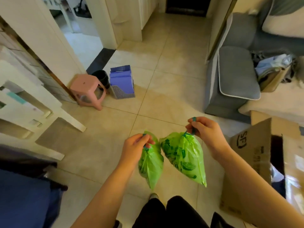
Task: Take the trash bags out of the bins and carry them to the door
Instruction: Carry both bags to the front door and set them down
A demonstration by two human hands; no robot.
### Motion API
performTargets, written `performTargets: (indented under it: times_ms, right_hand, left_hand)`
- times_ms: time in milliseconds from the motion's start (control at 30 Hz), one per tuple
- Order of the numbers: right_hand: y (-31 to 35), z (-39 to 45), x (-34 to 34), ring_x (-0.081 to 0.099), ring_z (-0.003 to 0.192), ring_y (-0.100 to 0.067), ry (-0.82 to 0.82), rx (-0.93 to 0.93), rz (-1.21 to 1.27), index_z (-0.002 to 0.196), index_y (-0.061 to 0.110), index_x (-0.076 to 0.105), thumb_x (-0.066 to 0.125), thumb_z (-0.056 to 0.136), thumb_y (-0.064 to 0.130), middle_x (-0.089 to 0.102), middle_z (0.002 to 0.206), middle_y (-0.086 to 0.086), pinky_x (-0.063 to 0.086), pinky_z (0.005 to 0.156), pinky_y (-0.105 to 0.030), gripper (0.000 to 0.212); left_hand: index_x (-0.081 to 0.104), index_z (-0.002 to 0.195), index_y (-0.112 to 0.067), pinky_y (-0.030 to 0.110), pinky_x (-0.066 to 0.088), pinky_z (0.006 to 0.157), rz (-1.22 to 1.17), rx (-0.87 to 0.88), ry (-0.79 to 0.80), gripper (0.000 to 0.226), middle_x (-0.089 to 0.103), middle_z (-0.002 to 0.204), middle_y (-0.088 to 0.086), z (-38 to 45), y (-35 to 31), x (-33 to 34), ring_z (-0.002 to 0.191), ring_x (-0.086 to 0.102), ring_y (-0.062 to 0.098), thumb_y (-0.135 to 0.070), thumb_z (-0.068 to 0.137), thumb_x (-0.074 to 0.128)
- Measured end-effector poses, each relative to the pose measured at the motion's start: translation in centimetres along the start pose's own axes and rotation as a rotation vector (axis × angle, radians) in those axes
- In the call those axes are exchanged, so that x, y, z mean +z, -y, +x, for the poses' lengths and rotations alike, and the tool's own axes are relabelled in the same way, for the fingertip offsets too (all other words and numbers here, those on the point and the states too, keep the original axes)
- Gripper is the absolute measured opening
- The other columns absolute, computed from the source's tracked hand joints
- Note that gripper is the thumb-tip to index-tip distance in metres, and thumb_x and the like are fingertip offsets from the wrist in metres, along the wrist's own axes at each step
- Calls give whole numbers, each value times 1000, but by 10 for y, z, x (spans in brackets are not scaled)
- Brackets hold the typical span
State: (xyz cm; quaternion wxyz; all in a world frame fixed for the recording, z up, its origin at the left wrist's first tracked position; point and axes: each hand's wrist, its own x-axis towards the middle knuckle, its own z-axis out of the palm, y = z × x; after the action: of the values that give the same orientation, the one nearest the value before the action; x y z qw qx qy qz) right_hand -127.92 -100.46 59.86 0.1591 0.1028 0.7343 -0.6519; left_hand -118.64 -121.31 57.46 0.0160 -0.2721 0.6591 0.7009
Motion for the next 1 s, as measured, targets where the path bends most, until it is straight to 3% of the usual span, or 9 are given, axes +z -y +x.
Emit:
performTargets:
  times_ms: [133, 367, 600, 733, 867, 1000]
  right_hand:
    - [31, 68, 0, 65, 68, -18, -18, -18, 50, 88, 8, 65, 49, 90, 1, 68, 74, -7, 53, 77, -33, 17]
    - [80, 199, -11, 64, 73, -24, 11, 15, 86, 91, 4, 63, 51, 89, -2, 67, 75, -12, 53, 80, -37, 14]
    - [136, 326, -15, 63, 66, -13, 160, -15, -144, 98, 0, 64, 52, 90, 0, 67, 71, -4, 54, 70, -21, 14]
    - [161, 401, -12, 63, 65, -11, 144, -15, -205, 97, 1, 64, 50, 91, 0, 68, 73, -5, 53, 65, -16, 16]
    - [180, 478, -6, 64, 66, -13, 79, -9, -236, 88, 4, 65, 52, 90, 5, 69, 71, -5, 53, 72, -27, 12]
    - [204, 557, 2, 65, 68, -15, 13, -26, -264, 78, 11, 65, 52, 91, 10, 71, 71, -3, 55, 75, -34, 18]
  left_hand:
    - [71, 77, -12, 37, 51, 79, -6, 19, 13, 21, 72, 68, -1, 82, -32, 18, 63, 58, 12, -10, 92, 56]
    - [67, 72, -9, 38, 48, 80, -77, -1, -103, 21, 66, 58, -2, 223, -77, 58, 56, 59, 8, -4, 89, 57]
    - [64, 69, -10, 38, 47, 84, -40, 6, -174, 23, 64, 54, -5, 344, -126, 95, 65, 61, 14, -5, 90, 57]
    - [65, 68, -13, 33, 47, 80, 3, 6, -183, 24, 65, 56, -7, 411, -154, 112, 66, 60, 11, -8, 90, 58]
    - [68, 73, -16, 27, 48, 78, 39, 8, -151, 21, 65, 61, -7, 487, -183, 129, 61, 62, 0, -11, 91, 58]
    - [70, 71, -16, 34, 50, 82, 46, 27, -96, 26, 67, 56, -7, 567, -215, 146, 65, 63, 11, -7, 91, 55]
